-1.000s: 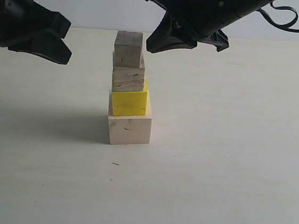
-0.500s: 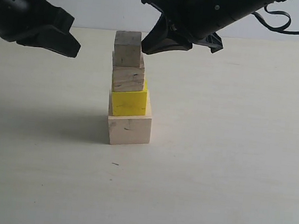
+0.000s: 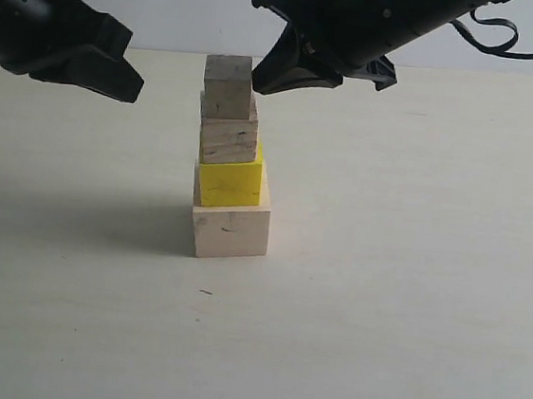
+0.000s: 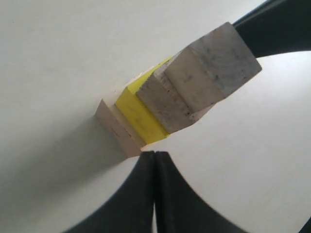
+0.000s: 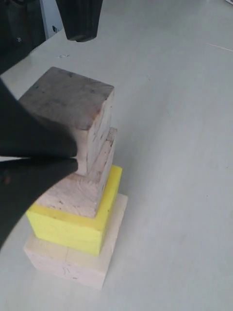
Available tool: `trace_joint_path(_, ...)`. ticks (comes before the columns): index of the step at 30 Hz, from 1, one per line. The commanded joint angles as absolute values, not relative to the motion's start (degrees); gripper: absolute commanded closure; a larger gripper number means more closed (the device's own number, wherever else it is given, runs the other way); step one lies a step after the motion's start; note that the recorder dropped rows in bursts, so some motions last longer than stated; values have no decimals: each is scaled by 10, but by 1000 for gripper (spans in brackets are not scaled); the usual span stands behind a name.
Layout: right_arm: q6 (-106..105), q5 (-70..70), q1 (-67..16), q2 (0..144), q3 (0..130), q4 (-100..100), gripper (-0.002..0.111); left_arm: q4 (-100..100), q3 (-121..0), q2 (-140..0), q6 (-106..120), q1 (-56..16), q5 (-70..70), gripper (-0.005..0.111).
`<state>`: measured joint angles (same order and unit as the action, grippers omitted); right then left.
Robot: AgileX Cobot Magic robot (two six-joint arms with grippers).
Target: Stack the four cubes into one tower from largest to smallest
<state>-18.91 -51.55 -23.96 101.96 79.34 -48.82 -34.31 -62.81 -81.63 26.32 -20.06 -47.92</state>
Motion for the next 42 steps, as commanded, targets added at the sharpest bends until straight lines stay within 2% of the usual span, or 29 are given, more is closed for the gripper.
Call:
trace_joint_path(1, -206, -509, -240, 1020, 799, -494, 108, -350, -627, -814, 266, -198, -478, 107)
trace_joint_path(25, -240, -487, -240, 1018, 799, -497, 108, -348, -627, -814, 266, -198, -482, 107)
trace_joint_path(35, -107, -464, -240, 969, 799, -294, 108, -337, -627, -879, 276, -198, -471, 107)
trace_joint_path(42, -34, -471, -240, 963, 784, -218, 108, -414, -627, -949, 347, -198, -461, 107)
